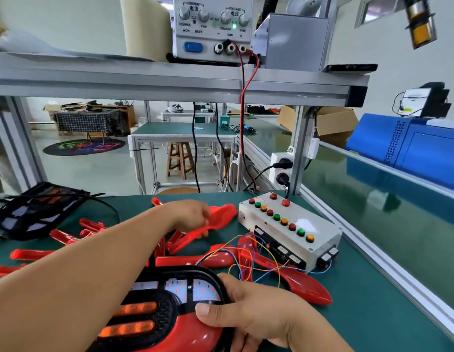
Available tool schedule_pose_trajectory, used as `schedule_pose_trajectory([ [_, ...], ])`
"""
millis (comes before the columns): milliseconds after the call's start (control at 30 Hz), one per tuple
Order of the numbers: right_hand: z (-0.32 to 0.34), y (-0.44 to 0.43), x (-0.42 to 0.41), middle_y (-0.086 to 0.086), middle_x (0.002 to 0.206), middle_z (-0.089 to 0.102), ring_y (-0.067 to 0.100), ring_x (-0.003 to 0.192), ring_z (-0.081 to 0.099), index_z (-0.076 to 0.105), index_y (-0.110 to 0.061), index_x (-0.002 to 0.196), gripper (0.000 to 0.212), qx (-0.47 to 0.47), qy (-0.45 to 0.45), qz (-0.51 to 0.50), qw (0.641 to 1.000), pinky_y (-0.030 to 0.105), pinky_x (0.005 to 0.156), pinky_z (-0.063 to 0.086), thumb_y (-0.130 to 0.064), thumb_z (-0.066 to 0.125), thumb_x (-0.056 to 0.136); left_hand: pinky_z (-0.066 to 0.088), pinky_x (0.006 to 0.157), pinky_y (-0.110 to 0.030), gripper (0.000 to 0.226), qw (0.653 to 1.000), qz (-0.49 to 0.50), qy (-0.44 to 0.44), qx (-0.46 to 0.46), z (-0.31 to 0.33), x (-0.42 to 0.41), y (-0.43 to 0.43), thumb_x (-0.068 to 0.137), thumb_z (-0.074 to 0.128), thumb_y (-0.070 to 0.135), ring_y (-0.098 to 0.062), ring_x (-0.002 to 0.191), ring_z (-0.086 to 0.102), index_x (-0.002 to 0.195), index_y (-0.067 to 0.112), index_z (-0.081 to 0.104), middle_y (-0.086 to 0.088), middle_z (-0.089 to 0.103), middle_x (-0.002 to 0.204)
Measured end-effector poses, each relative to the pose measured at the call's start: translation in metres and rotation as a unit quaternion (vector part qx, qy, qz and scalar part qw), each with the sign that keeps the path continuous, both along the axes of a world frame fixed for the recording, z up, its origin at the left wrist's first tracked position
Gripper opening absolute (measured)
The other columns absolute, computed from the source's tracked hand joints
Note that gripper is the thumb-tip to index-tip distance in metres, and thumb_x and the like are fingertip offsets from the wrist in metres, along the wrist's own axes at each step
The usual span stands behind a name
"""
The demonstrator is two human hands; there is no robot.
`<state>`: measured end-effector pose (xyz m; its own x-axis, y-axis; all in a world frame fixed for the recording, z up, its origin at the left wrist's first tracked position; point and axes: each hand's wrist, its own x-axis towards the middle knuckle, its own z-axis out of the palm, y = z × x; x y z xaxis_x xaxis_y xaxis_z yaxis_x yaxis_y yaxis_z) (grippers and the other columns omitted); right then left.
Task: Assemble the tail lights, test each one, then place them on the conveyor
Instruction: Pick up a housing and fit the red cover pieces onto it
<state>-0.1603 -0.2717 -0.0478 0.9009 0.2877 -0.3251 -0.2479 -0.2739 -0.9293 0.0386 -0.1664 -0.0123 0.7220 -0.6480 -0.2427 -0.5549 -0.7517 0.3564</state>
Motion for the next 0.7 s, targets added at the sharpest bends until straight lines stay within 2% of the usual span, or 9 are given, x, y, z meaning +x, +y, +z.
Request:
schedule_pose_trajectory([
  [67, 0.006, 0.002, -0.002, -0.019, 0.105, 0.070, -0.008, 0.075, 0.064, 0.056, -0.054, 0.117, 0.030, 0.019, -0.004, 0.012, 1.000, 0.010, 0.059, 0.049, -0.040, 0.064, 0.092, 0.044, 0.062, -0.024, 0.022, 0.984, 0.044, 0.090, -0.148, 0.006, 0.000, 0.008, 0.103, 0.035, 0.006, -0.019, 0.070, 0.060, 0.098, 0.015, 0.054, -0.010, 0.064, 0.085],
  [133, 0.011, 0.003, -0.004, -0.022, 0.095, 0.070, -0.008, 0.067, 0.063, 0.057, -0.066, 0.100, 0.026, 0.024, -0.008, 0.023, 0.999, 0.011, 0.057, 0.049, -0.041, 0.062, 0.094, 0.036, 0.046, -0.023, 0.022, 0.952, 0.088, 0.158, -0.247, 0.013, -0.001, 0.020, 0.104, 0.034, 0.011, -0.014, 0.051, 0.047, 0.102, 0.015, 0.055, -0.013, 0.052, 0.076],
  [200, 0.009, 0.003, -0.003, -0.013, 0.103, 0.072, -0.001, 0.065, 0.062, 0.054, -0.068, 0.103, 0.026, 0.018, -0.005, 0.026, 0.999, 0.016, 0.058, 0.051, -0.049, 0.064, 0.089, 0.031, 0.042, -0.023, 0.026, 0.918, 0.110, 0.239, -0.297, 0.022, -0.003, 0.033, 0.101, 0.042, 0.032, -0.012, 0.049, 0.040, 0.111, 0.014, 0.058, -0.009, 0.050, 0.073],
  [267, 0.004, 0.001, 0.000, -0.005, 0.112, 0.070, -0.002, 0.062, 0.062, 0.048, -0.055, 0.125, 0.046, -0.010, -0.010, 0.011, 1.000, 0.014, 0.057, 0.050, -0.055, 0.067, 0.083, 0.033, 0.039, -0.020, 0.040, 0.895, 0.092, 0.290, -0.325, 0.030, -0.009, 0.047, 0.086, 0.048, 0.051, -0.009, 0.046, 0.042, 0.106, 0.017, 0.056, 0.000, 0.052, 0.064],
  [333, 0.000, 0.000, 0.002, -0.009, 0.106, 0.067, -0.008, 0.058, 0.062, 0.045, -0.038, 0.133, 0.054, -0.018, -0.013, 0.010, 1.000, 0.008, 0.052, 0.047, -0.051, 0.068, 0.085, 0.035, 0.038, -0.018, 0.045, 0.883, 0.071, 0.299, -0.355, 0.034, -0.016, 0.060, 0.079, 0.046, 0.055, -0.008, 0.044, 0.044, 0.104, 0.018, 0.050, 0.006, 0.056, 0.056],
  [467, 0.001, -0.001, 0.002, 0.005, 0.116, 0.070, 0.012, 0.058, 0.066, 0.043, -0.038, 0.132, 0.070, 0.000, 0.026, 0.015, 1.000, 0.020, 0.051, 0.053, -0.058, 0.072, 0.072, 0.031, 0.040, -0.020, 0.060, 0.880, 0.088, 0.262, -0.387, 0.036, -0.029, 0.080, 0.091, 0.027, 0.067, -0.010, 0.041, 0.036, 0.099, 0.016, 0.056, -0.005, 0.054, 0.062],
  [533, 0.001, -0.002, 0.002, 0.009, 0.116, 0.070, 0.017, 0.060, 0.066, 0.042, -0.039, 0.132, 0.071, 0.002, 0.037, 0.019, 0.999, 0.021, 0.050, 0.053, -0.058, 0.073, 0.071, 0.032, 0.045, -0.022, 0.072, 0.869, 0.068, 0.290, -0.396, 0.037, -0.035, 0.090, 0.081, 0.024, 0.077, -0.012, 0.045, 0.034, 0.106, 0.021, 0.061, -0.006, 0.053, 0.065],
  [600, 0.001, -0.001, 0.001, 0.011, 0.117, 0.070, 0.020, 0.061, 0.067, 0.042, -0.041, 0.131, 0.067, 0.010, 0.042, 0.029, 0.999, 0.021, 0.049, 0.053, -0.058, 0.072, 0.074, 0.036, 0.054, -0.027, 0.069, 0.851, 0.056, 0.338, -0.397, 0.040, -0.043, 0.100, 0.081, 0.032, 0.070, -0.013, 0.053, 0.040, 0.117, 0.018, 0.058, -0.004, 0.053, 0.070],
  [700, -0.001, -0.001, 0.001, 0.015, 0.120, 0.068, 0.023, 0.063, 0.069, 0.041, -0.041, 0.129, 0.064, 0.011, 0.052, 0.037, 0.998, 0.022, 0.049, 0.053, -0.058, 0.071, 0.076, 0.049, 0.065, -0.028, 0.026, 0.850, 0.038, 0.307, -0.426, 0.041, -0.056, 0.112, 0.088, 0.053, 0.025, -0.009, 0.065, 0.055, 0.111, 0.016, 0.062, -0.004, 0.057, 0.078],
])
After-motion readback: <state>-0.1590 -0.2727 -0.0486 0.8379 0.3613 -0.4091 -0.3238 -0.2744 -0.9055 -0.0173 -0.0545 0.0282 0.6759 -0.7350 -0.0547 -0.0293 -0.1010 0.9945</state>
